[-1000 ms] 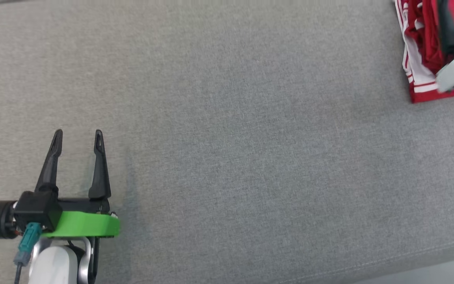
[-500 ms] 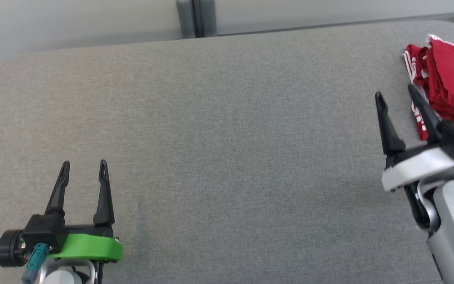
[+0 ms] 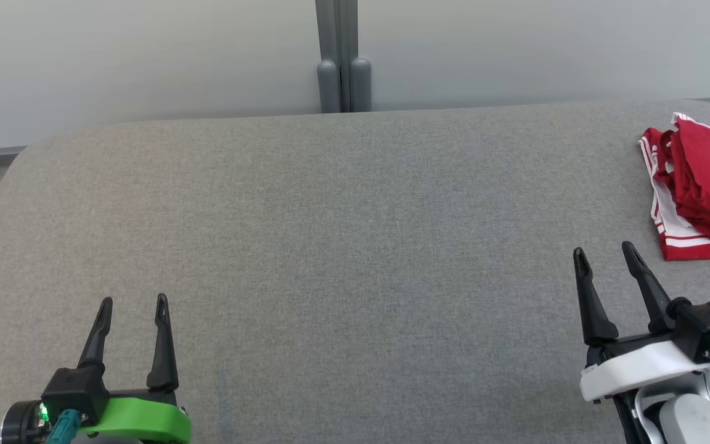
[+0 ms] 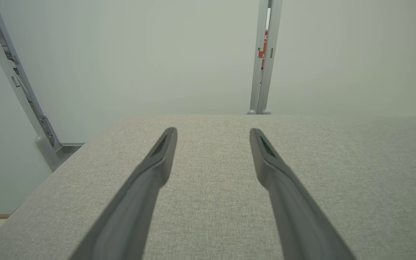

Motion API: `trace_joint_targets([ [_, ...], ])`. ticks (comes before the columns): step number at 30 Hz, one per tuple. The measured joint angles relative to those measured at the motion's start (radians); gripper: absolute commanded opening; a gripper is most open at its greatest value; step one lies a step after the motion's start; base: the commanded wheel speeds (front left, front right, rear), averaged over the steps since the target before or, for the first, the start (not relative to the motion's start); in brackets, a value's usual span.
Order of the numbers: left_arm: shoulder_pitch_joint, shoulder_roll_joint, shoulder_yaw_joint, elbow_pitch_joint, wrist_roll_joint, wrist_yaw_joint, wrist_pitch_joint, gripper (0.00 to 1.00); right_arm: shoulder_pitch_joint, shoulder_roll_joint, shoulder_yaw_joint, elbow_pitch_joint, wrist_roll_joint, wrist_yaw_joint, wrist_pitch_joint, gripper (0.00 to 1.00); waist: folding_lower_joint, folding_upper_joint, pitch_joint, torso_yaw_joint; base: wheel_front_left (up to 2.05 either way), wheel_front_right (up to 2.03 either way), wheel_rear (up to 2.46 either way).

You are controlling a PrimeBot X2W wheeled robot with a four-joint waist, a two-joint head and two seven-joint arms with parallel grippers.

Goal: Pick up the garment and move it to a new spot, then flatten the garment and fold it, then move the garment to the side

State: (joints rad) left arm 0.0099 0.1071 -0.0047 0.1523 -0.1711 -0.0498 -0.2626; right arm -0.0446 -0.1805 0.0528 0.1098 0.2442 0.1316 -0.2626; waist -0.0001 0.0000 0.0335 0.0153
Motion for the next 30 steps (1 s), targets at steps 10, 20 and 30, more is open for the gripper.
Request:
trace_joint_targets([
  [10, 0.006, -0.002, -0.001, 0.017, 0.0, -0.008, 0.0, 1.0, 0.086, 0.06, -0.055, -0.05, -0.024, 0.0, 0.0, 1.0, 0.0, 0.0, -0.042, 0.005, 0.0, 0.0, 0.0],
  [20, 0.006, 0.001, 0.002, 0.033, -0.012, -0.013, 0.0, 1.0, 0.102, 0.082, -0.072, -0.055, -0.029, 0.0, 0.0, 1.0, 0.0, 0.0, -0.052, 0.0, 0.0, 0.0, 0.0],
  [30, 0.006, 0.003, -0.001, 0.048, -0.015, -0.015, 0.0, 1.0, 0.107, 0.092, -0.077, -0.055, -0.029, 0.0, 0.0, 1.0, 0.0, 0.0, -0.05, 0.005, 0.0, 0.0, 0.0],
])
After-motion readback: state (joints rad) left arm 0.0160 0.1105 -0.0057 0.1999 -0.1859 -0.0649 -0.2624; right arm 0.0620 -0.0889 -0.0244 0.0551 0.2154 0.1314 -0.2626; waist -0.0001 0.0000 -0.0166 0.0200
